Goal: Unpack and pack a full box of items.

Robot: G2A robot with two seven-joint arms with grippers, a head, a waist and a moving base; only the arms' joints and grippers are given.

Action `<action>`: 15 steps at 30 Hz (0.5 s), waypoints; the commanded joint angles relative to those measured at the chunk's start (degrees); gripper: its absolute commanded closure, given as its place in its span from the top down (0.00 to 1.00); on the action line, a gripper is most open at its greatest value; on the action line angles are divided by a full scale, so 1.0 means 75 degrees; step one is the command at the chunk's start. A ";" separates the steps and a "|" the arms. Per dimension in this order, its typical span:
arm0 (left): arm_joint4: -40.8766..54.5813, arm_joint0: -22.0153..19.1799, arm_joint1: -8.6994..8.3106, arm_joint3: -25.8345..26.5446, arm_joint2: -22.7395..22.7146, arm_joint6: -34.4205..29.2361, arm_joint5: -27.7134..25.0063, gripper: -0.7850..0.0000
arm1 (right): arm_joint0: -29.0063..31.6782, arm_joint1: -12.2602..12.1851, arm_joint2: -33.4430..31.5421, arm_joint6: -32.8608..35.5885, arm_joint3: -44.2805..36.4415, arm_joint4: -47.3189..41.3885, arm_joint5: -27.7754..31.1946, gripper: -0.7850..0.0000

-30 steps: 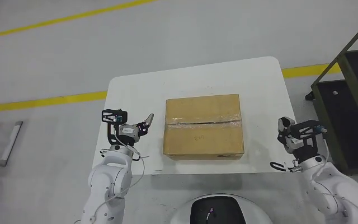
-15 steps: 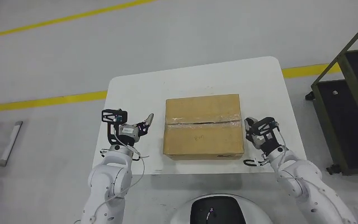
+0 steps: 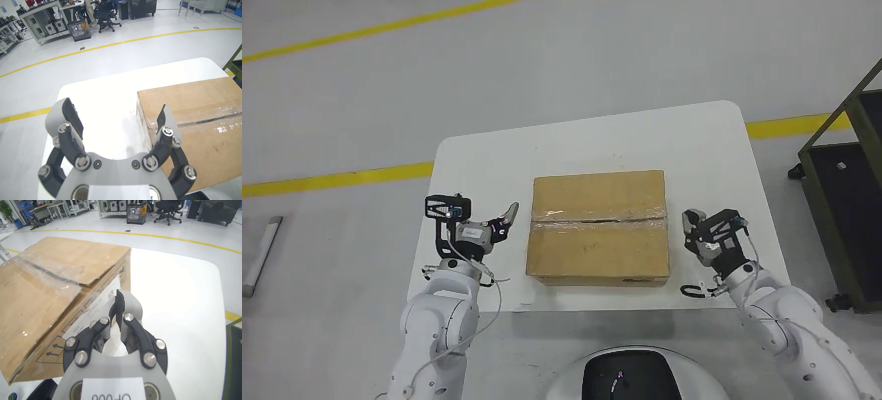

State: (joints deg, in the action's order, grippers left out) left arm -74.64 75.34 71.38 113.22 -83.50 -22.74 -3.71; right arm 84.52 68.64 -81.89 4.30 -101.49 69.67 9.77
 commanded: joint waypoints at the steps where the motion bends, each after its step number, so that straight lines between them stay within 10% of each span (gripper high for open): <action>1: -0.0037 -0.0141 0.0011 0.0131 0.0243 -0.0012 -0.0189 1.00 | 0.0202 -0.0030 -0.0343 -0.0033 -0.0131 -0.0125 -0.0002 0.00; 8: 0.0128 -0.0921 0.0110 0.0235 0.1533 -0.0529 -0.0903 1.00 | 0.0877 -0.0120 -0.1255 -0.0143 -0.0635 -0.0275 0.0200 0.00; 15: 0.0128 -0.0921 0.0110 0.0235 0.1533 -0.0529 -0.0903 1.00 | 0.1274 -0.0139 -0.1622 -0.0291 -0.0886 -0.0310 0.0214 0.00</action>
State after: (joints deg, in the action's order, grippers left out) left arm -73.68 68.43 72.21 114.99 -72.01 -26.71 -10.47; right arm 93.85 67.60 -93.86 2.21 -107.99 67.40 11.41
